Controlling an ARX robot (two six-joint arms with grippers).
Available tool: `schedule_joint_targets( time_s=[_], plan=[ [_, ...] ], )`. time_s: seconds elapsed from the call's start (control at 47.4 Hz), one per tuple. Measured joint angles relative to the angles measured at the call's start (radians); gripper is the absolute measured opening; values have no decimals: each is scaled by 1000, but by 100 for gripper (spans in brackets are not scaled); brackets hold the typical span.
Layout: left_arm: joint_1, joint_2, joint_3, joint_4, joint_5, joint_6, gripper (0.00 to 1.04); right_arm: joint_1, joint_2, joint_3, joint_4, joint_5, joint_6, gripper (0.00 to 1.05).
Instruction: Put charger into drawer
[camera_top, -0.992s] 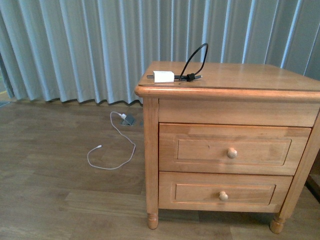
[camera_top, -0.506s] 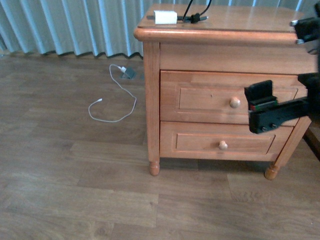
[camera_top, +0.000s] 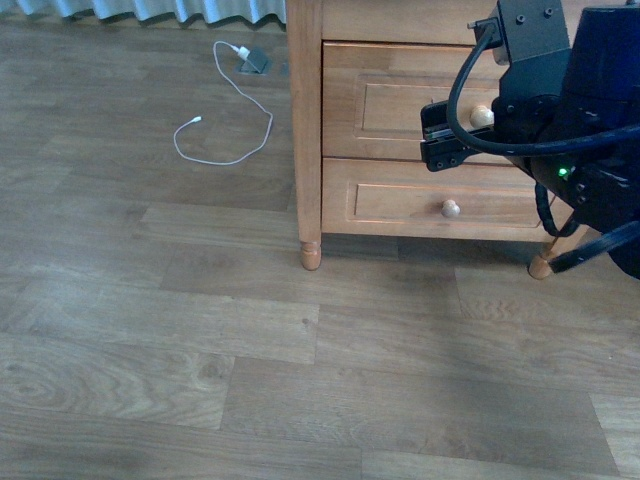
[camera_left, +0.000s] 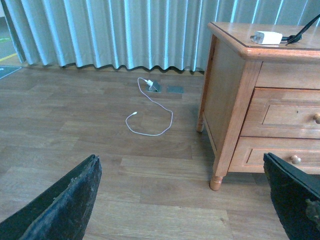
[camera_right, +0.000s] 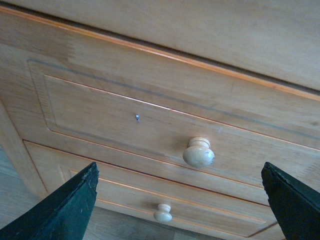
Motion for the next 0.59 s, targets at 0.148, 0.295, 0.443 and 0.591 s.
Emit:
schedule_joint_targets(
  time_s=[0.148,0.295,0.443,0.591],
  plan=[
    [0,0,0,0,0,0,99,-10,85,96,-24,13,1,96],
    [0,0,0,0,0,0,99,-18,133,147,-23,31,1,96],
    [0,0,0,0,0,0,99,-23,152,181,-27,32,1,96],
    [0,0,0,0,0,0,99,-20,167,217,-29,33,0,96]
  ],
)
